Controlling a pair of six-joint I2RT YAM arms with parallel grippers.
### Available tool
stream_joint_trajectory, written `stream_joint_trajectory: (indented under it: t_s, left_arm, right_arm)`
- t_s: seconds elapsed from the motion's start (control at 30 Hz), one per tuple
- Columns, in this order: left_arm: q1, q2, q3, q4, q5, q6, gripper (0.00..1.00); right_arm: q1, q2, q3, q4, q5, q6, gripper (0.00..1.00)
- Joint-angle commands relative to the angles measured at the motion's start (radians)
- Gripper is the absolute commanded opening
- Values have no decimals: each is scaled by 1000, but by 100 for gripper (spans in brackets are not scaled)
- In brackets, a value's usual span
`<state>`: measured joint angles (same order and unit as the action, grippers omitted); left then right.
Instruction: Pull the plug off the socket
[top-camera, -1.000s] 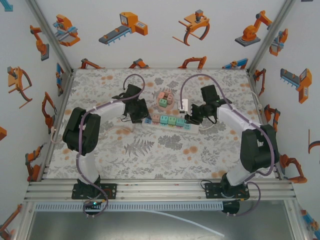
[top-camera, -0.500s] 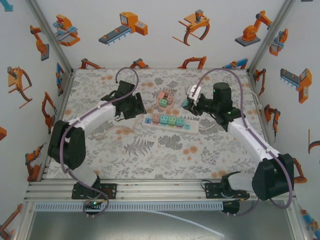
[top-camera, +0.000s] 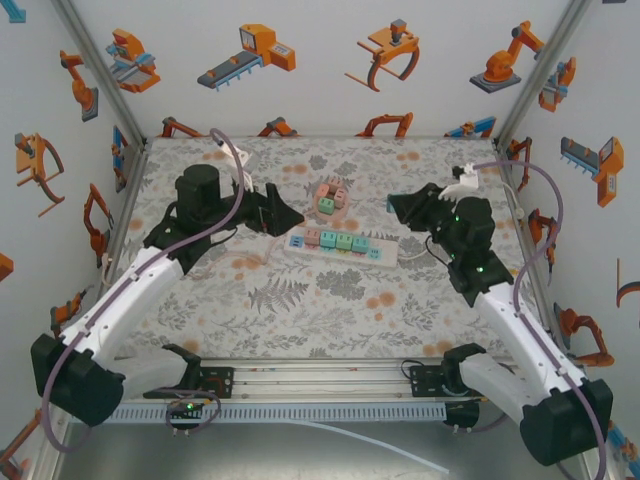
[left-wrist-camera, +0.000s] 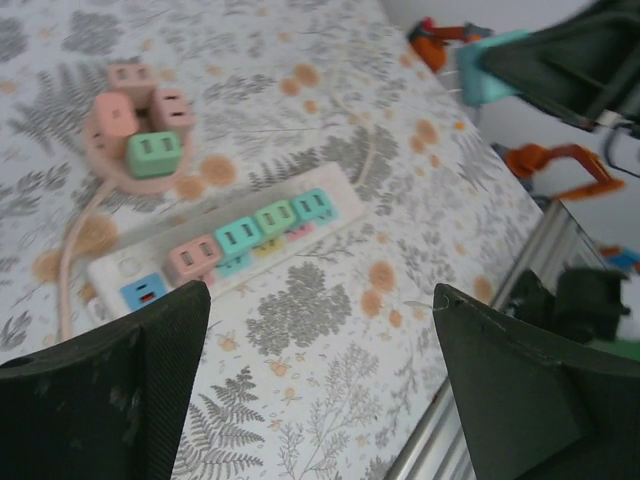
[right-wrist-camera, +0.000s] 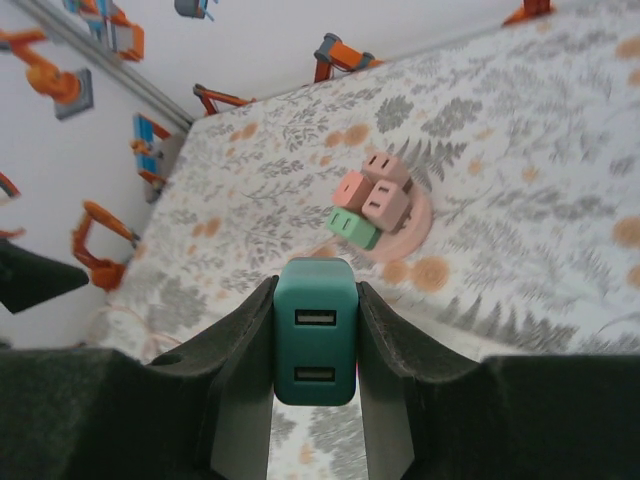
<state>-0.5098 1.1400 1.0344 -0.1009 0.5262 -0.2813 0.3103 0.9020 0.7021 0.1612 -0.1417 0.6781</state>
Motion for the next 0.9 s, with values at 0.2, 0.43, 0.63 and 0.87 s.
stream_joint_trajectory:
  t_s: [0.2,0.43,0.63,0.87]
  left_arm:
    - [-24,-178,-106,-8,391,336,97]
    - [-109,-239,-187,-3,350,533,97]
    - [-190,-175,-167,-60,326,621,97]
    - [-241,-119,-139,-97,275,649,97]
  right_arm:
    - [4,-173,-270,31,-18,284,1]
    - [4,-183,-385,-26,-43,275,1]
    - [6,-97,-434,-7,-58,255,1]
    - [9,51,-469,113,-90,248,3]
